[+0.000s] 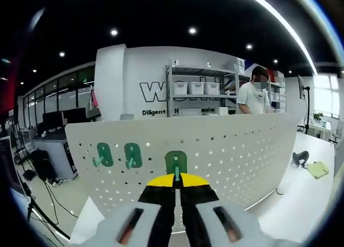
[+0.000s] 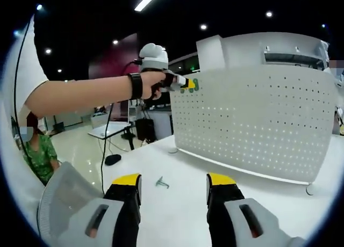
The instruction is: Insert the hook assembly into the mounting plate slot until the hook locks in place.
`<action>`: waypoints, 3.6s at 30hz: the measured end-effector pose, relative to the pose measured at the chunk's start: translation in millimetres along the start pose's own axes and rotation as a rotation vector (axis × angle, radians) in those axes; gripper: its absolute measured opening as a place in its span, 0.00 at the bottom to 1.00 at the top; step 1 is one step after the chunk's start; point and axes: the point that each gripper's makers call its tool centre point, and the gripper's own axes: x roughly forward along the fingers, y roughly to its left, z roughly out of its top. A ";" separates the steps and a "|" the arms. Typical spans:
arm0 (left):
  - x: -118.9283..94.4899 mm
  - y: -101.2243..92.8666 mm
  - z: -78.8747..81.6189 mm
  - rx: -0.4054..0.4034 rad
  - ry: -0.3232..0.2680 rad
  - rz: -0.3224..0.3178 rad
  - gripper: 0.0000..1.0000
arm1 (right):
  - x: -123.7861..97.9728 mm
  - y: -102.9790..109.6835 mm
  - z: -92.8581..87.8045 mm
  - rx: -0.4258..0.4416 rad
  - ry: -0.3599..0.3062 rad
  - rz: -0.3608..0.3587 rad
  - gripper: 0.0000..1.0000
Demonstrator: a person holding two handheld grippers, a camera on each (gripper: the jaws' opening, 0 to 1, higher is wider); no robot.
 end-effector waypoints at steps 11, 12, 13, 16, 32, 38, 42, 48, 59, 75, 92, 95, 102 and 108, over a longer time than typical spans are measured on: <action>18.0 7.6 5.8 -0.007 -0.006 0.006 0.02 | -2.4 -4.5 -4.1 -0.005 0.022 -0.018 0.49; 20.2 7.5 6.3 0.001 -0.005 0.006 0.02 | -2.5 -5.1 -4.1 -0.003 0.021 -0.021 0.49; 21.6 8.3 6.5 0.006 -0.003 0.009 0.02 | -2.6 -5.5 -4.3 -0.003 0.022 -0.023 0.49; 25.0 10.6 7.4 0.007 -0.005 0.016 0.02 | -3.3 -6.4 -5.1 -0.001 0.025 -0.029 0.49; 35.0 14.6 7.5 0.020 0.012 0.010 0.02 | -3.7 -18.4 -10.2 0.011 0.044 -0.050 0.48; 36.9 15.9 7.4 -0.010 0.022 0.016 0.02 | -10.4 -33.1 -8.5 0.025 0.039 -0.085 0.48; 37.8 15.5 7.1 -0.021 0.035 0.010 0.03 | -8.8 -32.7 -7.5 0.021 0.039 -0.083 0.48; 40.7 15.4 8.8 -0.018 0.034 0.008 0.03 | -6.1 -28.0 -8.9 0.015 0.048 -0.071 0.47; 45.9 14.8 21.0 0.015 -0.002 0.008 0.04 | -4.8 -27.7 -11.1 0.019 0.057 -0.068 0.47; 45.9 2.5 19.2 0.070 -0.010 -0.046 0.09 | -2.5 -22.9 -8.9 0.021 0.048 -0.060 0.47; 3.7 -8.2 21.1 0.162 -0.052 -0.118 0.19 | -5.5 -8.8 -2.7 -0.013 0.043 -0.066 0.47; -3.3 -2.4 21.8 0.138 -0.058 -0.117 0.20 | -3.2 -3.4 -3.4 -0.015 0.048 -0.061 0.47; -23.4 5.4 19.8 0.147 -0.063 -0.132 0.22 | 3.0 11.3 -1.7 -0.020 0.056 -0.047 0.47; -41.1 15.4 13.6 0.131 -0.068 -0.143 0.24 | 9.8 17.2 -1.0 -0.024 0.055 -0.044 0.47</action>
